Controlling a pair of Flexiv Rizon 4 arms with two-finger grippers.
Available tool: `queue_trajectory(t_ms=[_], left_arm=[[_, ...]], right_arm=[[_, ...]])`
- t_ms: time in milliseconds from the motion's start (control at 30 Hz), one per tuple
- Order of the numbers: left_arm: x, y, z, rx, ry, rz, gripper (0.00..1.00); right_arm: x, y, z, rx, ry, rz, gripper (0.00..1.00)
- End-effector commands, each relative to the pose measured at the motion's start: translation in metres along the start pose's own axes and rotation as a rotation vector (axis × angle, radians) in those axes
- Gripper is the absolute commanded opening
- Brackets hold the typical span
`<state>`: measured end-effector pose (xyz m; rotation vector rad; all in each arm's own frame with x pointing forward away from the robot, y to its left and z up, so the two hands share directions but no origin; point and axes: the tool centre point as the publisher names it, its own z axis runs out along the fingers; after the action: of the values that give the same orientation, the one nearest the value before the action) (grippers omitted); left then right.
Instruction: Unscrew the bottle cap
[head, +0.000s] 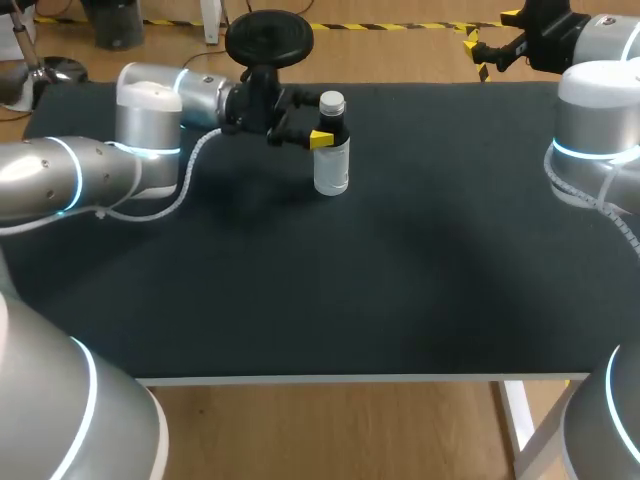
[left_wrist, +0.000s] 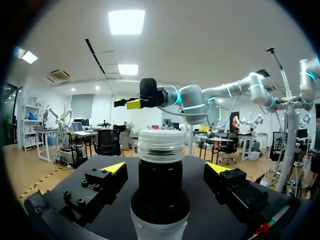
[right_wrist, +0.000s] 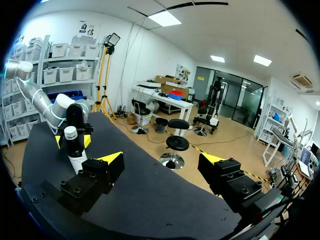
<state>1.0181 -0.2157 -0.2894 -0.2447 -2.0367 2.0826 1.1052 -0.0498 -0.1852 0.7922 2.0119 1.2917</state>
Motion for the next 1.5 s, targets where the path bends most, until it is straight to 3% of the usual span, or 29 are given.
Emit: queue_trajectory(t_ms=[33,400,433,467,567,600,633,1500], left_arm=[[-0.0066,0.0024,0.0003,0.002,0.028,-0.001,1.0],[-0.0069,0.0017,0.0019,-0.002,0.034,0.002,0.98],[-0.007,0.0016,0.0021,-0.003,0.034,0.002,0.86],[-0.007,0.0015,0.0021,-0.004,0.034,0.002,0.56],[-0.0071,0.0012,0.0026,-0.004,0.034,0.004,0.34],[-0.0071,0.001,0.0026,-0.005,0.034,0.004,0.08],[-0.0071,0.0009,0.0026,-0.005,0.033,0.005,0.0],[-0.0036,-0.0055,-0.0055,-0.007,0.016,0.028,0.0]], right_arm=[[0.0,0.0,-0.0004,0.0,0.0,0.0,1.0],[0.0,0.0,-0.0004,0.0,0.0,0.0,1.0],[0.0,0.0,-0.0004,0.0,0.0,0.0,1.0],[0.0,0.0,-0.0004,0.0,0.0,0.0,1.0],[0.0,0.0,-0.0004,0.0,0.0,0.0,1.0],[0.0,0.0,-0.0004,0.0,0.0,0.0,1.0],[0.0,0.0,-0.0004,0.0,0.0,0.0,1.0],[0.0,0.0,-0.0004,0.0,0.0,0.0,1.0]])
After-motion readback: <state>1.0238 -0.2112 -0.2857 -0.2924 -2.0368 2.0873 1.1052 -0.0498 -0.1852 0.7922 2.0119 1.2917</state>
